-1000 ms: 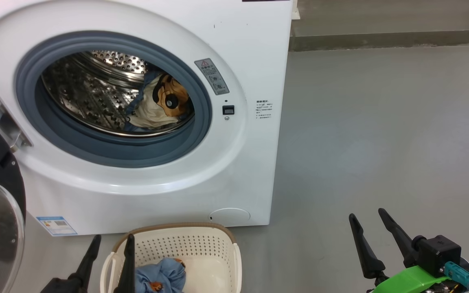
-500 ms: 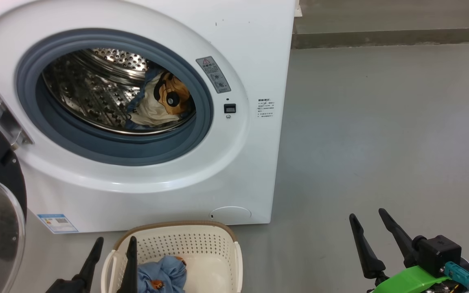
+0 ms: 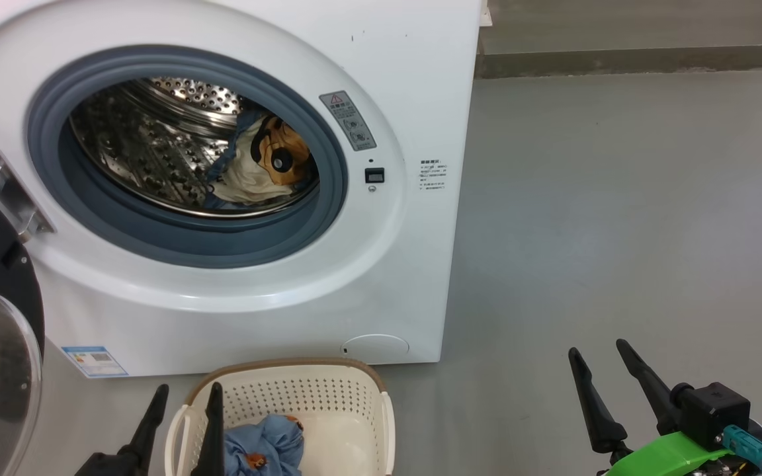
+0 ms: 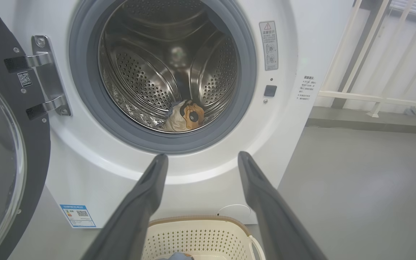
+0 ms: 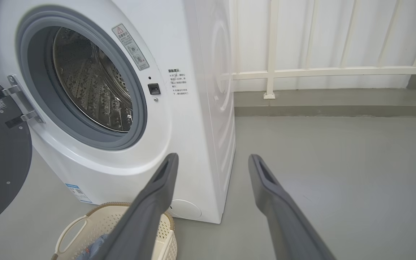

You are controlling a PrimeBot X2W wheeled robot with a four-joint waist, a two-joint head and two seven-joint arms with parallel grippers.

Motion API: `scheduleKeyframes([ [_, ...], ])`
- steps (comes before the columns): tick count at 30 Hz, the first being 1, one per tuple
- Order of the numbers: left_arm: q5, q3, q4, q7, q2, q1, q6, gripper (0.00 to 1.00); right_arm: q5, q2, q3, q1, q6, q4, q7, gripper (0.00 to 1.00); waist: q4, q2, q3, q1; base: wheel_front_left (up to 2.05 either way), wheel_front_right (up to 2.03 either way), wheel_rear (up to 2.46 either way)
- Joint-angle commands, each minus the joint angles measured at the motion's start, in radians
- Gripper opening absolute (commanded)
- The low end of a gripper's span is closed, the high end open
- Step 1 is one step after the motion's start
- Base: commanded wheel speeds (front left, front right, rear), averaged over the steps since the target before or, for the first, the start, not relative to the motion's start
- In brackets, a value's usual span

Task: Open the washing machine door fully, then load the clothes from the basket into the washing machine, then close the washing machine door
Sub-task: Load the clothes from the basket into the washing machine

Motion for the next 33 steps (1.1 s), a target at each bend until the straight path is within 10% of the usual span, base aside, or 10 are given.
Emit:
scheduleKeyframes([
  [1, 0.007, 0.042, -0.019, -0.006, 0.008, -0.026, -0.006, 1.0, 0.01, -0.004, 0.02, -0.021, 0.002, -0.025, -0.006, 1.0, 0.001, 0.0, 0.002, 0.0, 0.0, 0.0, 0.0],
  [33, 0.003, 0.031, 0.088, -0.006, -0.027, -0.063, -0.053, 1.0, -0.018, -0.004, 0.014, -0.044, 0.002, -0.056, 0.026, 1.0, -0.005, 0.0, 0.121, 0.0, 0.0, 0.0, 0.0],
])
